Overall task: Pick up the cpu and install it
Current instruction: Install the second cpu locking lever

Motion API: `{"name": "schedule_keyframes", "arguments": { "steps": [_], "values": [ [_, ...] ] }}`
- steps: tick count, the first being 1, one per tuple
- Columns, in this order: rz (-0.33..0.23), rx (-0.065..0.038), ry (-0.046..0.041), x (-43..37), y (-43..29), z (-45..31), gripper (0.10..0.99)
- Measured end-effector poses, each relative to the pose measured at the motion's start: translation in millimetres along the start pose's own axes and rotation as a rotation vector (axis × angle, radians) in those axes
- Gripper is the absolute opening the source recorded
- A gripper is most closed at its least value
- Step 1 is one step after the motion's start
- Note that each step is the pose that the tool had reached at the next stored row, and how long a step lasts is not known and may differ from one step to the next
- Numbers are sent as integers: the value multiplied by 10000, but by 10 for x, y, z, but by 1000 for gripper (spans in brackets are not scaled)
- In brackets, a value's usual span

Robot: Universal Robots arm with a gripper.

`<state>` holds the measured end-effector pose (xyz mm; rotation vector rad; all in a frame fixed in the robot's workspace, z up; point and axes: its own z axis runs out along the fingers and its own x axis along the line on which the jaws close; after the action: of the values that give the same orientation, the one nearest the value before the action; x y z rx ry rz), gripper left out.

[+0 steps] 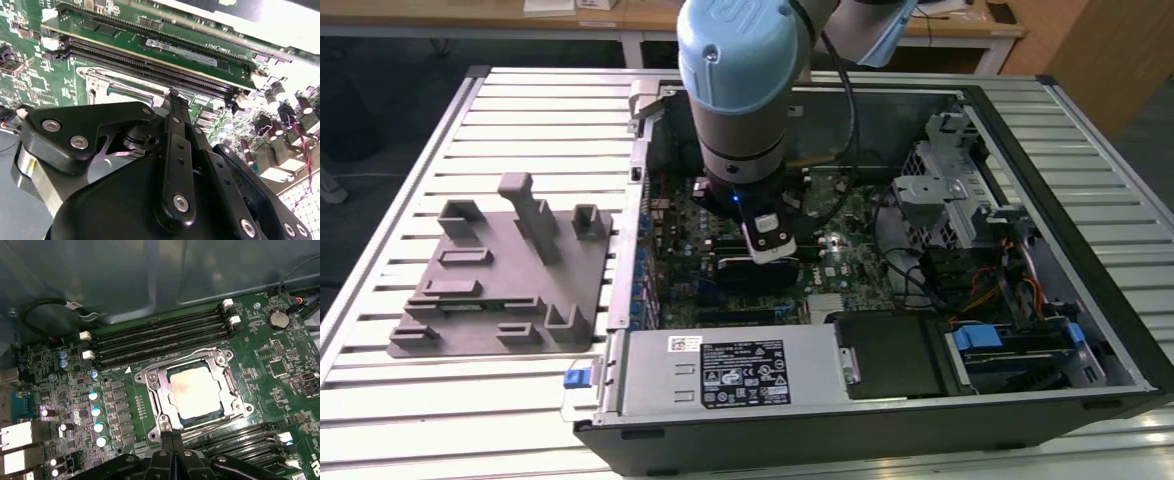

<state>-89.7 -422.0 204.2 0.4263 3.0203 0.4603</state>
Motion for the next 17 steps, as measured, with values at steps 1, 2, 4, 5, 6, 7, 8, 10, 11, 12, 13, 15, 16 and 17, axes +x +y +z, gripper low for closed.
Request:
{"name": "schedule_keyframes", "arguments": {
  "steps": [1,2,4,5,6,7,8,10,11,12,13,15,16,17],
  "values": [
    [0,-4,3,-3,-11,-2,106],
    [0,-8,4,-7,-25,-6,106],
    [1,-15,5,-17,-57,-16,106],
    [2,-25,8,-21,-71,-20,106],
    [5,-50,15,-24,-79,-22,106],
    [9,-90,26,-24,-85,-21,106],
    [15,-130,36,-22,-89,-19,106],
    [20,-204,57,-16,-98,-11,106],
    [24,-235,66,-10,-102,-6,106],
    [26,-257,72,-3,-107,-1,106],
    [27,-273,75,4,-110,7,106],
    [27,-288,79,6,-116,22,106],
    [29,-290,80,8,-119,28,106],
    [30,-292,81,13,-122,33,106]
  ]
}}
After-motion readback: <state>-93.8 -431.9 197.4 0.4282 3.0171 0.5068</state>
